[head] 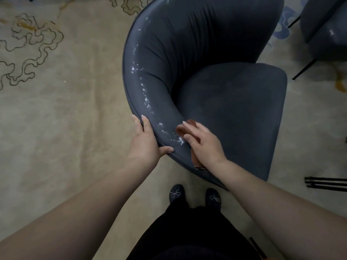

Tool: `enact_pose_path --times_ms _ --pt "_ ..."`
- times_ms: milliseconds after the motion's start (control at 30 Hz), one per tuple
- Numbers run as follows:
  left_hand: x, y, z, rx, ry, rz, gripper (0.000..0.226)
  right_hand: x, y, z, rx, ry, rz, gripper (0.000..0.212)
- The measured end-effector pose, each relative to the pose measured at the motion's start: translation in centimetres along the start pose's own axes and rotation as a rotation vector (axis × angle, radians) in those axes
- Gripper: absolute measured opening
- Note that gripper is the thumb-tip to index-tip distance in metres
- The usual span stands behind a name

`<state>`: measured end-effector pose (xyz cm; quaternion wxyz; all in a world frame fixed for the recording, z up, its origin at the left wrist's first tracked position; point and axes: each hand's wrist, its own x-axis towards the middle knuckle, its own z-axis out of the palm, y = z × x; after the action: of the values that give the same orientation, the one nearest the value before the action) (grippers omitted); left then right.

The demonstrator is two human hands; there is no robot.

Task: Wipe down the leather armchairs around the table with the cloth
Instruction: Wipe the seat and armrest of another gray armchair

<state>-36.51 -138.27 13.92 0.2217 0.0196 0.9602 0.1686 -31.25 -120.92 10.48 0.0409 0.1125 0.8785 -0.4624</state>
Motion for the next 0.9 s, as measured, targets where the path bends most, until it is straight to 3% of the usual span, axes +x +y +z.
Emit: enact_pose_path --times_ms 133,333,500,600,733,900 --pt "0.1 0.2 0.0 -0.006 0.006 -0.01 0.132 -2.9 1.2 -0.7 -0.049 -0.029 -0.087 0.04" --pt "0.1 0.2 0.0 -0.024 -0.003 -0.04 0.134 1.6 -0.5 0.7 0.101 0.038 0.09 0.034" --pt "-0.2 0.0 0.1 -0.132 0.011 -0.061 0.134 -0.4 -0.6 -0.5 0.063 -0.061 -0.11 0.039" --pt "-0.2 -0.3 0.0 -0.22 0.026 -0.062 0.127 -3.6 0.9 -1.8 0.088 -0.057 -0.116 0.04" --pt "-0.5 -0.7 0.3 -0.277 0.048 -0.087 0.118 -3.8 0.9 -1.3 -0.065 -0.119 -0.279 0.041" --pt "-0.4 -0.9 0.9 -0.297 0.069 -0.097 0.115 3.1 -1.4 0.7 0.125 -0.075 -0.093 0.037"
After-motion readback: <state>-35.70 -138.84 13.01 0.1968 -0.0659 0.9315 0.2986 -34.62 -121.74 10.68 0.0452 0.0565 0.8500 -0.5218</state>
